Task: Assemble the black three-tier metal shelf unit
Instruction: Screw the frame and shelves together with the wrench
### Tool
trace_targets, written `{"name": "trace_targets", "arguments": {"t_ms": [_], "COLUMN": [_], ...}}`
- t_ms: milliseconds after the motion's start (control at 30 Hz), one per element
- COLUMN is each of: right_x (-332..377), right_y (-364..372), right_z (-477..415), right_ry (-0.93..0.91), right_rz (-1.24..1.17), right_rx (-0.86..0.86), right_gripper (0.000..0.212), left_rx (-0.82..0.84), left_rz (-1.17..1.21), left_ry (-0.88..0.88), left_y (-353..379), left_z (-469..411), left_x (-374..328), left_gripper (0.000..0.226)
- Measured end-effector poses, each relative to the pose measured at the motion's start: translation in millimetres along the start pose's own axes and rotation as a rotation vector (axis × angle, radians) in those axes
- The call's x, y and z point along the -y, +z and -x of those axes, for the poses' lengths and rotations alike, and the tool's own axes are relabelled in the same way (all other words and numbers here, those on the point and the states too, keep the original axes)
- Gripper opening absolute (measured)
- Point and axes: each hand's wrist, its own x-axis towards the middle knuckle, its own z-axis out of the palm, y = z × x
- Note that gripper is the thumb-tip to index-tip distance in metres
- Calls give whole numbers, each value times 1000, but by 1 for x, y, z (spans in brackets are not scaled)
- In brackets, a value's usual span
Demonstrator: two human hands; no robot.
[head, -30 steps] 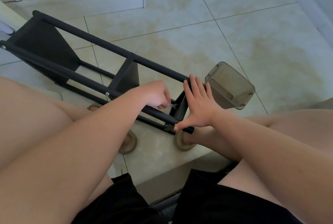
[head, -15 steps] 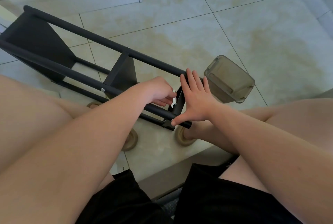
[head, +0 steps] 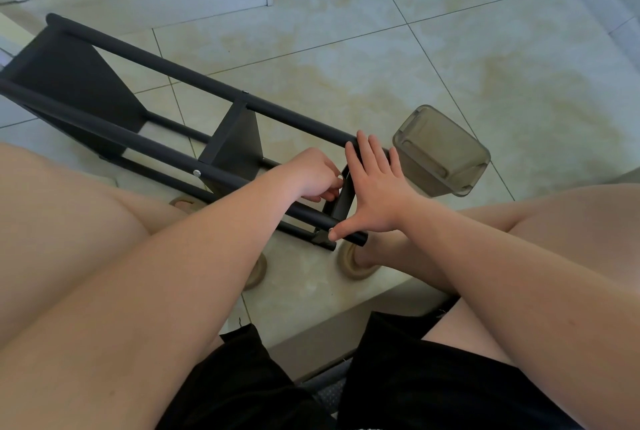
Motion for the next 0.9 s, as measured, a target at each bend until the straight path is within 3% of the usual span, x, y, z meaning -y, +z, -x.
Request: {"name": "trace_targets", "arguments": {"t_ms": [100, 400, 633, 900], "right_x": [0, 1, 2, 2], "right_y": [0, 1, 0, 2], "right_z": [0, 0, 0, 0], "right_ry": [-1, -8, -4, -8], "right_rz": [-1, -6, -3, -14], "right_rx": [0, -13, -5, -8], "right_gripper": [161, 160, 160, 161], "left_rx": [7, 47, 32, 62], "left_rz": [-26, -169, -35, -67], "left_ry": [0, -70, -154, -186], "left_y": [-2, -8, -2, 2], "left_z": [1, 5, 4, 4], "left_x": [0, -3, -4, -7], "left_gripper": [8, 19, 15, 22]}}
